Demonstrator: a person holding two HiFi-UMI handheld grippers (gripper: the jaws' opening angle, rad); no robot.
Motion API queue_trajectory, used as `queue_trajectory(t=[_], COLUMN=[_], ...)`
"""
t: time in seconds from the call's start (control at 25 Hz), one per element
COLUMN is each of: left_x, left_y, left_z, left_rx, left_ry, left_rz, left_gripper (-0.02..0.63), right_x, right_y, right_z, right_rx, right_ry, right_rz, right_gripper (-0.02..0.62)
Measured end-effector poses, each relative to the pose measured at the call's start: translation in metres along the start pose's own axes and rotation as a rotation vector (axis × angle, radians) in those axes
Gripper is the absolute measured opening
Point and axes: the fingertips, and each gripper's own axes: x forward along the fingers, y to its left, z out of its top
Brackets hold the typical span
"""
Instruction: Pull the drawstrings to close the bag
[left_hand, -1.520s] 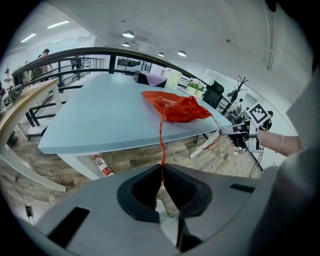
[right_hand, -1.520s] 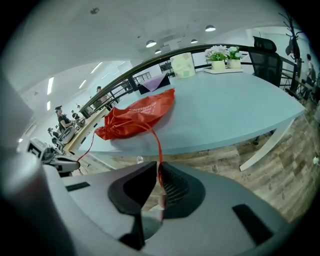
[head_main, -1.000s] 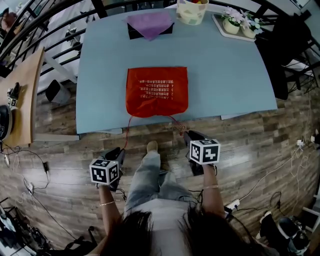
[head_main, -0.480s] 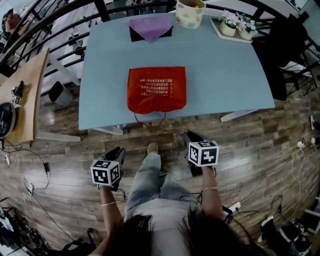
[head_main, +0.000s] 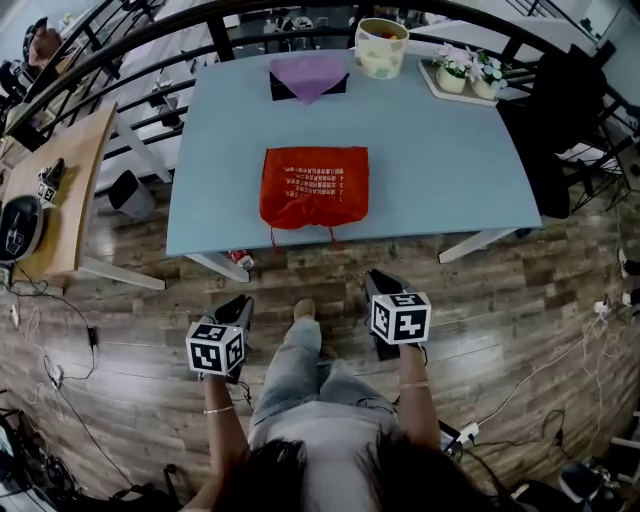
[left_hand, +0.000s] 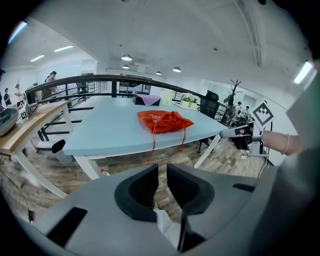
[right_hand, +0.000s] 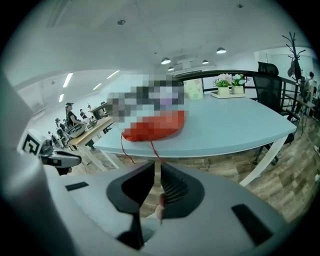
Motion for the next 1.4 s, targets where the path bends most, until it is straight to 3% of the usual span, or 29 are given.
queue_trajectory(t=[0.6, 1.04, 1.24, 1.4], left_x=[-0.044, -0.052, -0.058, -0.072], left_y=[-0.042, -0.08, -0.094, -0.105], left_z=[0.007, 0.06, 0.076, 0.08], left_rx=[0.046, 0.172, 0.248, 0.238], left_ry=[-0.135, -0.264, -0.296, -0.33], left_rz=[0.021, -0.003, 0.056, 0.018], left_gripper=[0.049, 0.031, 0.025, 0.025], right_x=[-0.056, -0.078, -0.091, -0.108], right_y=[0.024, 0.052, 0.066, 0.081], right_z=[0.008, 0.039, 0.047, 0.053], right_rx=[-0.083, -0.202, -0.259, -0.283], right_ry=[-0.139, -0.287, -0.345, -0.413], right_rz=[0.034, 0.059, 0.053, 0.033], right_gripper=[0.051, 0.031, 0.03, 0.03])
